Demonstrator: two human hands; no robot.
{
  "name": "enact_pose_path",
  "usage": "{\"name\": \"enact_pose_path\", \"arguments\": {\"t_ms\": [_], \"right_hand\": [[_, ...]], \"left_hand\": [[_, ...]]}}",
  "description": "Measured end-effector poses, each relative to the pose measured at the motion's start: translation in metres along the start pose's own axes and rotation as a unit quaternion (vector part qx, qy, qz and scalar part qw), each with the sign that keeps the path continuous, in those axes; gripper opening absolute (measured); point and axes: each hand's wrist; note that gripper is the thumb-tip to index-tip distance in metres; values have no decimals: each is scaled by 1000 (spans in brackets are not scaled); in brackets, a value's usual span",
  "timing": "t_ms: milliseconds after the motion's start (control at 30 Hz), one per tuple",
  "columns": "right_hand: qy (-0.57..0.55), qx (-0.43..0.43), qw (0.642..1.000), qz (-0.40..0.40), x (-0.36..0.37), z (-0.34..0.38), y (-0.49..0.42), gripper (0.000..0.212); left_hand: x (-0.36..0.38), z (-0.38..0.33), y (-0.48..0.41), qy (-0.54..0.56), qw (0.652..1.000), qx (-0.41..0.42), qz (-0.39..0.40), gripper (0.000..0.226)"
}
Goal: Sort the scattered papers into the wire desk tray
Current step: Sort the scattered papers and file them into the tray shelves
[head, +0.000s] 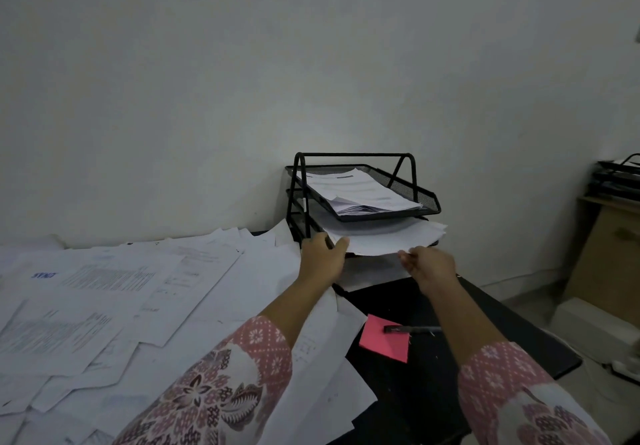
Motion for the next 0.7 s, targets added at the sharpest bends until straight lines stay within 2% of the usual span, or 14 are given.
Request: {"name": "enact_pose_path", "arguments": {"t_ms": [33,133,200,300,400,500,700], "right_hand": [[-4,-6,1000,-2,2,1,-3,12],[1,-18,1000,-11,7,5,-13,43],[16,-23,999,-17,11,8,-20,49],[30,-25,999,-35,18,9,-32,45],[63,-29,996,-51,24,7,-44,14],[112,-40,993,-27,24,4,-53,23],[145,-50,988,-20,26,2,-54,23]], "left_hand": [[1,4,2,-56,998,36,-22,26],[3,19,7,-145,981,129,3,41],[2,27,10,-180,970,160,25,46],[-4,33,10,-262,947,183,33,51],[-9,36,7,-310,929,199,32,52],[-11,37,5,-347,916,201,35,54],[-14,40,4,-382,897,219,29,54]]}}
Point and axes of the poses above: each hand's wrist, its own y-axis away from the middle knuckle, its own x-axis out of the palm, z = x × y, and after that the axes turned 7 degrees about -y, right-handed
